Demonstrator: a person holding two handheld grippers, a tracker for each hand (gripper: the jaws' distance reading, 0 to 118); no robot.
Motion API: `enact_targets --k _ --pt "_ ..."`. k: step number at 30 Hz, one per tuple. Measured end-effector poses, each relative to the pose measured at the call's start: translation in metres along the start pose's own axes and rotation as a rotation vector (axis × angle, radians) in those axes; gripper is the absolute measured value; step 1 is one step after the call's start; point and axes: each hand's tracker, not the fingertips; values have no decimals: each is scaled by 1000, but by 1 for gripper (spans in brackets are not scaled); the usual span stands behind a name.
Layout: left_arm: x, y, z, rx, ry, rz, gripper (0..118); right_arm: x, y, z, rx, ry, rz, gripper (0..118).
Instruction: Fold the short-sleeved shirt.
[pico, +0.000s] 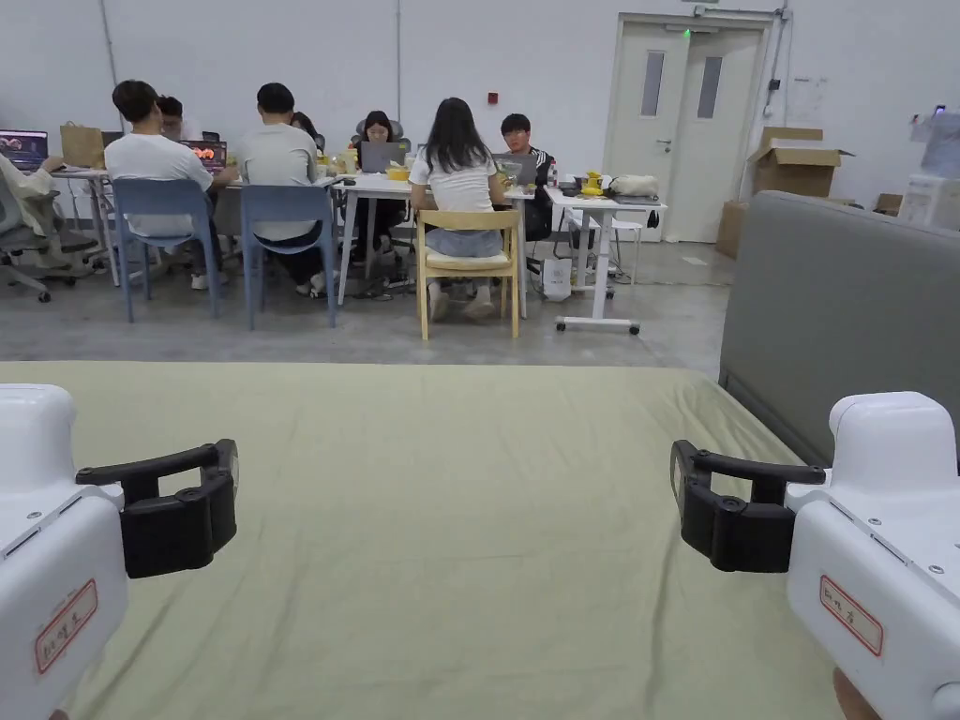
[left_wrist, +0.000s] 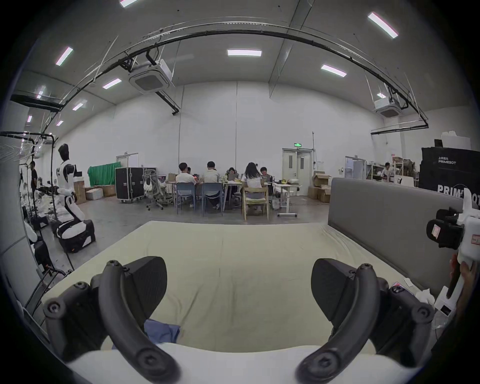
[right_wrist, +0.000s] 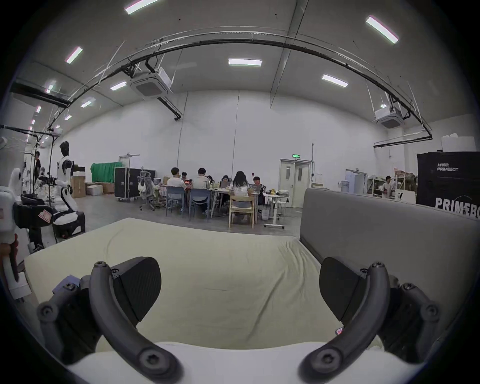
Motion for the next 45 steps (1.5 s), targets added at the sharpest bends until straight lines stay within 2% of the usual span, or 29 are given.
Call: enact_targets --k 7,14,18,30,45 --pt "7 -2 8 64 65 -26 117 4 0 2 2 24 -27 118" --pt "-1 -3 5 59 69 7 117 1 -3 -2 -15 -1 -2 118" --pt "-3 -4 2 46 101 -19 117 1 -4 -3 -19 5 -9 118" --pt "-4 -7 0 25 41 0 117 -7 -9 -7 -32 0 20 118" --pt "-7 -7 -4 34 69 14 117 -8 -9 -11 -29 -14 -11 118"
